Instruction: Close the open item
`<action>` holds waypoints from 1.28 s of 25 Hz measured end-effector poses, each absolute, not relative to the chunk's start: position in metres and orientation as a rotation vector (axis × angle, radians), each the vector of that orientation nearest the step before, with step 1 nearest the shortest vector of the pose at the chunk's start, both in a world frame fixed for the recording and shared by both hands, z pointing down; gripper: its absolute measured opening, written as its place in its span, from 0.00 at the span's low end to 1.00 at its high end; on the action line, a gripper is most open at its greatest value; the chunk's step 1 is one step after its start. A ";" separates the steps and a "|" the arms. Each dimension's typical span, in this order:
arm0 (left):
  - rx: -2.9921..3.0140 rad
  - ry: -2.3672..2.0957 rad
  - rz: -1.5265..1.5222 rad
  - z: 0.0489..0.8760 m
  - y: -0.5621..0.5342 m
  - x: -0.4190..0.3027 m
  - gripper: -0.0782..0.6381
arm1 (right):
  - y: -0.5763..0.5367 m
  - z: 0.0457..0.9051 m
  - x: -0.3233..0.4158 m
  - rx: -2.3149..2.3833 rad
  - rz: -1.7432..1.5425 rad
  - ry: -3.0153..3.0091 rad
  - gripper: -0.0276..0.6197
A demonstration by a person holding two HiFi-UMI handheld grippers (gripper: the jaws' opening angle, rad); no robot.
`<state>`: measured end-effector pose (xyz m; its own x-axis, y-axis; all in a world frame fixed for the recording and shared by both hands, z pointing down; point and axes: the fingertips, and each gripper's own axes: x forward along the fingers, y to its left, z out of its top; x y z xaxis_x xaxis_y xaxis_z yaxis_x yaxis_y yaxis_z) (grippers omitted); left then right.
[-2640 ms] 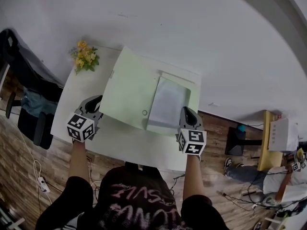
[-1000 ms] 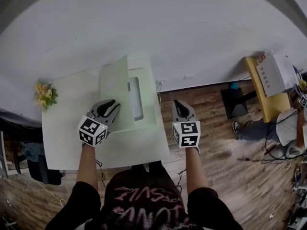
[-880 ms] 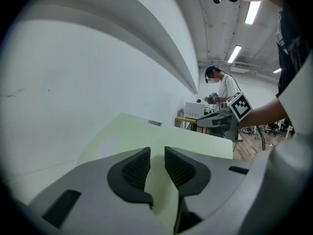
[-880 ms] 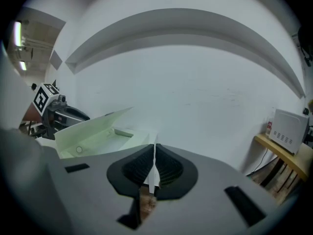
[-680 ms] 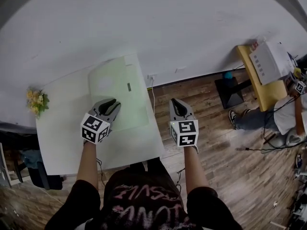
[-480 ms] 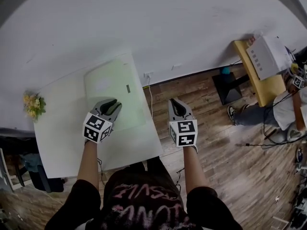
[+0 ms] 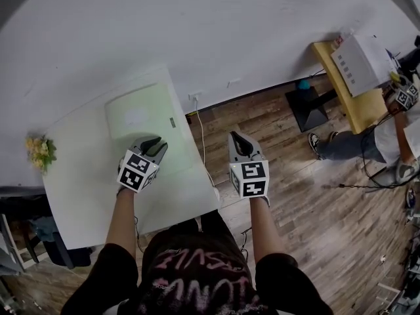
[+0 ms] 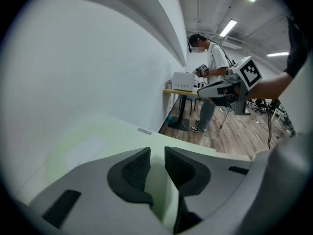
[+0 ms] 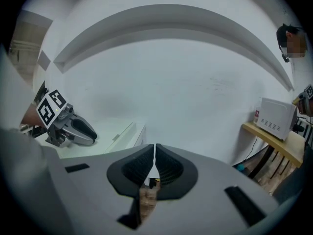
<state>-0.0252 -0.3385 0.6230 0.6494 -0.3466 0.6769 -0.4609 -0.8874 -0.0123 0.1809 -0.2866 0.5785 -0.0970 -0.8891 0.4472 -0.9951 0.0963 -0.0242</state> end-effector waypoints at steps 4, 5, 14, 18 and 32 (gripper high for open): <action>2.691 -0.626 1.150 0.633 -0.335 -0.021 0.25 | -0.282 0.580 0.187 1.872 0.478 -2.045 0.09; 2.687 -0.620 1.168 0.635 -0.334 -0.020 0.25 | -0.280 0.580 0.188 1.875 0.481 -2.043 0.08; 2.654 -0.557 1.236 0.642 -0.331 -0.016 0.22 | -0.275 0.578 0.193 1.901 0.505 -2.033 0.08; 2.649 -0.565 1.233 0.643 -0.332 -0.015 0.22 | -0.274 0.578 0.190 1.894 0.503 -2.041 0.08; 2.715 -0.829 0.995 0.599 -0.342 -0.037 0.21 | -0.284 0.564 0.172 1.854 0.460 -2.096 0.09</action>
